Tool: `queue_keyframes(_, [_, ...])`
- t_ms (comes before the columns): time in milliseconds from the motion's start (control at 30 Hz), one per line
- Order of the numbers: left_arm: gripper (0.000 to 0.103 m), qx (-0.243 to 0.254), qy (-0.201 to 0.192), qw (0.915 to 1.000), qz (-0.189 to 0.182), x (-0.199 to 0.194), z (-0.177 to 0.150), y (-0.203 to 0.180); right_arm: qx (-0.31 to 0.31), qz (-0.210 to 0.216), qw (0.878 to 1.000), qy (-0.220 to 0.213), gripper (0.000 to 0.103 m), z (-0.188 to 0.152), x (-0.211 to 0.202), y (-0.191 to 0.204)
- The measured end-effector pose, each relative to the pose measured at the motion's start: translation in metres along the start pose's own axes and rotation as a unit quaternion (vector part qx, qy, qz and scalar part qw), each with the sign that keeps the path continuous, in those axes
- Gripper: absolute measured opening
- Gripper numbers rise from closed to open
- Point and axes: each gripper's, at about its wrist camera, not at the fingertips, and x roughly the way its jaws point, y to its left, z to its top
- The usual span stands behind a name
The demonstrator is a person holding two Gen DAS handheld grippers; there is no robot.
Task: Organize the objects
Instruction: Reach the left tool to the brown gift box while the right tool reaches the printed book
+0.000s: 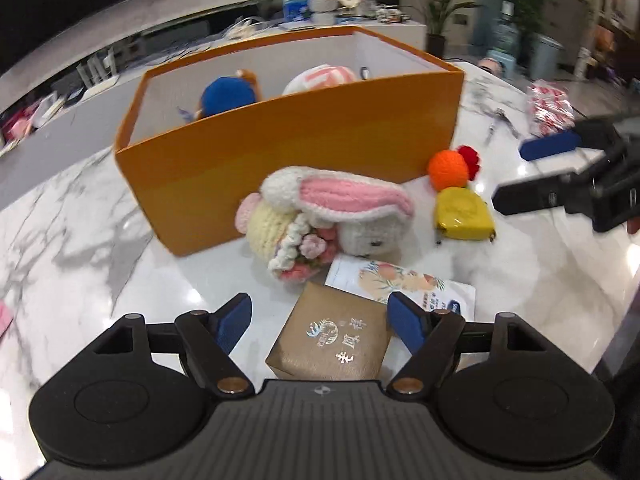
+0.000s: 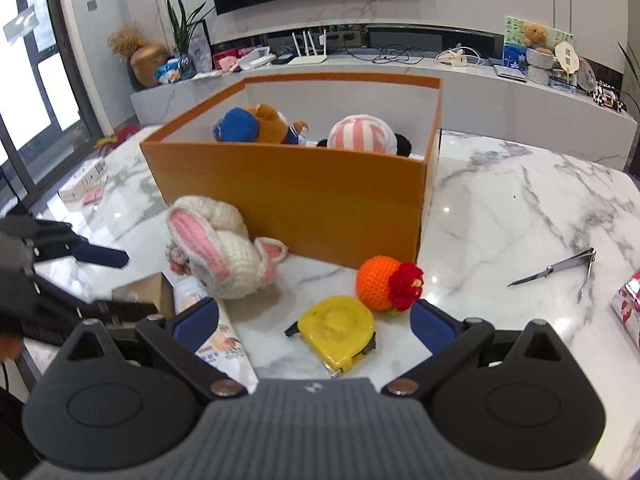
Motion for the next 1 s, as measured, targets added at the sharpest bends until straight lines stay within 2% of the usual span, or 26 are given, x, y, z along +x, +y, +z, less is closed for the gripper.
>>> queue_keyframes(67, [0.089,-0.006,0.007,0.9992,-0.039,0.002,-0.001,0.005,-0.001,0.009,1.0,-0.004,0.102,0.0,-0.003,0.002])
queue_keyframes(133, [0.092,0.01,0.007,0.9972,-0.073,0.004,-0.001,0.006,-0.005,0.013,1.0,-0.003,0.102,0.0,-0.006,0.006])
queue_keyframes(367, [0.092,0.006,0.049,0.9955,-0.081,0.031,-0.004,0.015,-0.017,0.03,0.999,-0.005,0.102,-0.002,-0.013,0.01])
queue_keyframes(500, [0.084,0.002,0.063,0.995,-0.077,0.04,-0.008,0.018,-0.024,0.05,0.998,0.009,0.102,-0.005,-0.012,0.013])
queue_keyframes(567, [0.079,-0.023,0.063,0.9955,-0.067,0.041,-0.006,0.026,-0.039,0.067,0.997,0.02,0.102,-0.008,-0.011,0.019])
queue_keyframes(600, [0.072,-0.037,0.064,0.9956,-0.058,0.041,-0.005,0.031,-0.05,0.075,0.996,0.025,0.102,-0.01,-0.01,0.023])
queue_keyframes(700, [0.072,-0.06,0.07,0.9949,-0.039,0.039,-0.006,0.042,-0.09,0.11,0.989,0.033,0.102,-0.018,-0.008,0.038])
queue_keyframes(833, [0.071,-0.062,0.076,0.9951,-0.012,0.036,-0.01,0.045,-0.138,0.145,0.979,0.042,0.102,-0.03,0.005,0.062])
queue_keyframes(1000, [0.071,-0.061,0.087,0.9941,0.018,0.035,-0.012,0.047,-0.218,0.187,0.957,0.05,0.102,-0.05,0.02,0.092])
